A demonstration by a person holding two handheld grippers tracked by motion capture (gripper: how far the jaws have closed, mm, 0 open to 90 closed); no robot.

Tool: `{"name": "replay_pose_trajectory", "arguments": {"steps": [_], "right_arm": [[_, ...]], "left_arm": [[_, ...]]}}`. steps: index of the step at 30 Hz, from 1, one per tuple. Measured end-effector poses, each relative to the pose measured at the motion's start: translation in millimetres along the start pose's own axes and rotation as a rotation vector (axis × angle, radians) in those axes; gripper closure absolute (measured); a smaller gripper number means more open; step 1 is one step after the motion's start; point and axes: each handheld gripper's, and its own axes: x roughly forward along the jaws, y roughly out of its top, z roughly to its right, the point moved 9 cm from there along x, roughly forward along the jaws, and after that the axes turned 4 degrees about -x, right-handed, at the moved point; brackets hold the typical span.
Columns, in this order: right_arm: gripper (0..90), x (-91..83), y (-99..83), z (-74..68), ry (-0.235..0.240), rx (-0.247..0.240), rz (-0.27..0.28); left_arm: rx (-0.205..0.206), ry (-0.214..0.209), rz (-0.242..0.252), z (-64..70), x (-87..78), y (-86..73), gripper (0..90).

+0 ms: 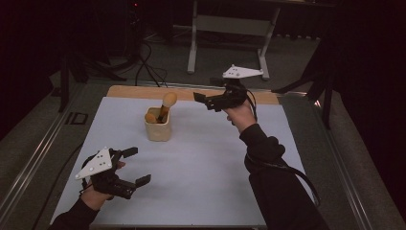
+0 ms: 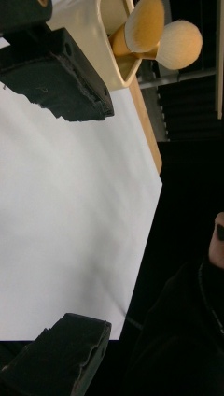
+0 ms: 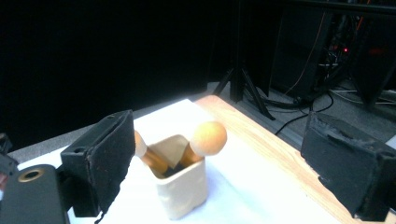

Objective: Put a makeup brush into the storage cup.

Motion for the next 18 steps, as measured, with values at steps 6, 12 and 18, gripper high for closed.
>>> {"name": "replay_pose_trajectory", "arguments": {"steps": [6, 12, 18], "right_arm": [[9.9, -12.6, -12.3, 0.7, -0.006, 0.006, 0.007], [10.0, -25.9, -27.1, 2.4, -0.022, 0.005, 0.009], [10.0, -37.7, -42.4, 5.6, -0.034, 0.015, 0.009]], "left_arm": [[0.002, 0.001, -0.004, -0.4, 0.1, -0.3, 1.4], [0.001, -0.001, -0.003, -0.6, -0.6, -0.2, 1.5], [0.001, -0.003, -0.007, -1.0, 0.4, -0.9, 1.4]]}}
